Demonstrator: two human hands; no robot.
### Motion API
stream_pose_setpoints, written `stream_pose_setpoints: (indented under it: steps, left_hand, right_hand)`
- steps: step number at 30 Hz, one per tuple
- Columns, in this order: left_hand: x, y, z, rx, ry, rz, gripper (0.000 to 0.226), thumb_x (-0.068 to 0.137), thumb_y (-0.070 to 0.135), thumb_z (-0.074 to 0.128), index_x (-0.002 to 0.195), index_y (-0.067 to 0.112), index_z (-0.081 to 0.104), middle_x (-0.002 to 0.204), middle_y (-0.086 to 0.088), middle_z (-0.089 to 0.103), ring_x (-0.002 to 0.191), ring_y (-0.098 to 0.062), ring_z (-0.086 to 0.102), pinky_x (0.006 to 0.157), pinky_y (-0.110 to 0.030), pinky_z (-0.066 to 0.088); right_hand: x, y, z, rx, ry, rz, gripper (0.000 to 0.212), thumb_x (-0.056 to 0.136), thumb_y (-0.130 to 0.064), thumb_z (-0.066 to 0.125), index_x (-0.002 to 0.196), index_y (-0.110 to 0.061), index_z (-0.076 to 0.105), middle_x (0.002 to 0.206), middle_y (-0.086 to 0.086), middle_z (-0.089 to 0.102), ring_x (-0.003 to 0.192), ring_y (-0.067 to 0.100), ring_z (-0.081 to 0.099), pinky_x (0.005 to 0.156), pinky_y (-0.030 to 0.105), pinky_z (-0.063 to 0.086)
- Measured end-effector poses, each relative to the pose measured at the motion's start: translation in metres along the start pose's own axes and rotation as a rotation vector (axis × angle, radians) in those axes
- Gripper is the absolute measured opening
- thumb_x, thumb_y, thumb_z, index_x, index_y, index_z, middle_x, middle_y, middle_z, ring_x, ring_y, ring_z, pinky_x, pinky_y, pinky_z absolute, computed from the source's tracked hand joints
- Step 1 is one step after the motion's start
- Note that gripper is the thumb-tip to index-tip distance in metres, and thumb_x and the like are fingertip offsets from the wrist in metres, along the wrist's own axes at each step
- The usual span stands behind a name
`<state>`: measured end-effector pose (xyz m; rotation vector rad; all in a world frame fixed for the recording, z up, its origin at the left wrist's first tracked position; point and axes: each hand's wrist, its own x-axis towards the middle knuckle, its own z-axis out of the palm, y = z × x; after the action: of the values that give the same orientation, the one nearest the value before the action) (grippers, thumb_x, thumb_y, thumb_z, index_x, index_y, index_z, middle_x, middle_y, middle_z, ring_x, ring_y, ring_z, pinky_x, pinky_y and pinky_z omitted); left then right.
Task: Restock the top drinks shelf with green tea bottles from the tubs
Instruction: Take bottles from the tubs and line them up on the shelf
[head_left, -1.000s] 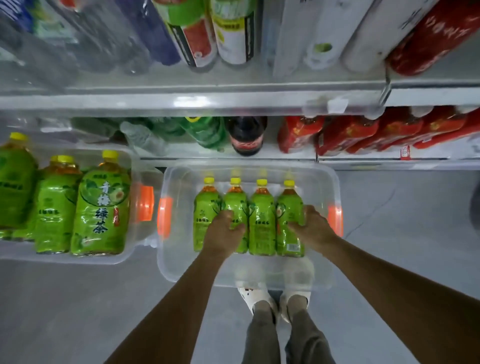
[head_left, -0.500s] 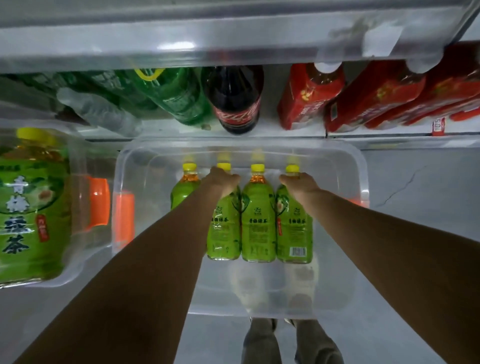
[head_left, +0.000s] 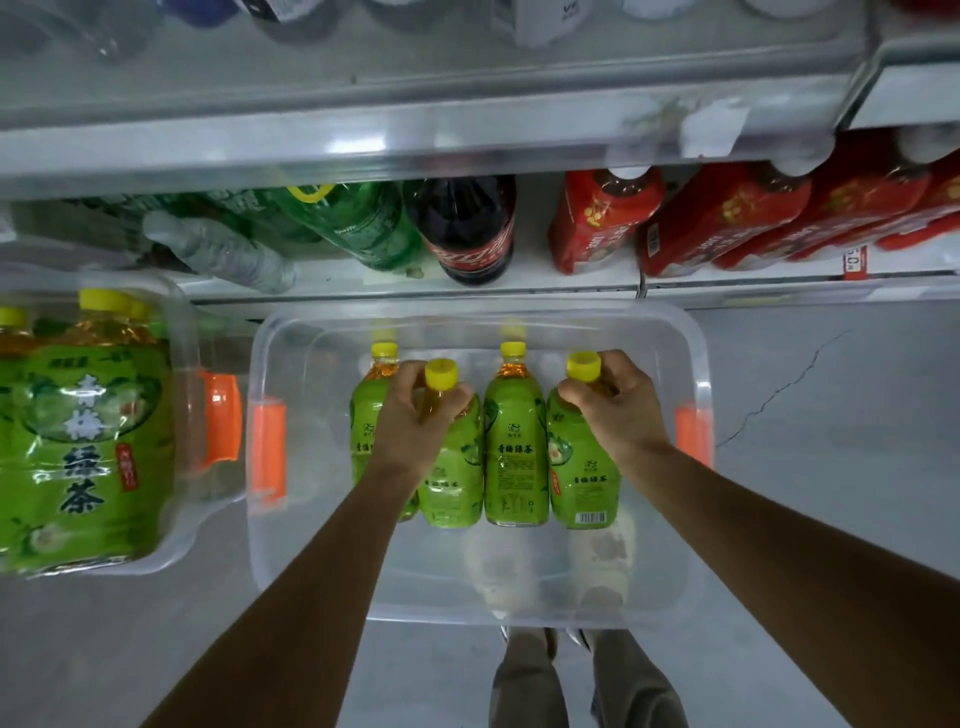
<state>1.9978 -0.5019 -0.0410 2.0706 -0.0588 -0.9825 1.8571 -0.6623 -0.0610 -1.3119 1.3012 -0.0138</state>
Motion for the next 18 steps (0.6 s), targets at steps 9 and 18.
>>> stream_pose_setpoints:
  steps: [9,18]
  left_hand:
    - [-0.023,-0.021,0.028,0.278,0.187,0.095,0.096,0.051,0.037,0.098,0.132,0.024,0.047,0.129,0.001,0.05,0.113,-0.02,0.055,0.088,-0.03,0.045]
    - [-0.031,-0.027,0.045,0.391,0.331,0.025,0.103,0.068,0.026,0.092,0.153,0.028,0.034,0.14,-0.015,0.039,0.116,-0.038,0.057,0.089,-0.043,0.051]
  right_hand:
    - [-0.024,0.01,0.015,-0.298,0.067,-0.097,0.081,0.046,-0.056,0.086,0.11,-0.037,0.041,0.108,-0.005,0.059,0.102,0.023,0.059,0.086,0.041,0.053]
    - [-0.042,0.037,0.034,-0.389,0.239,-0.017,0.099,0.07,-0.031,0.084,0.148,-0.038,0.022,0.133,0.009,0.039,0.119,0.035,0.044,0.087,0.046,0.044]
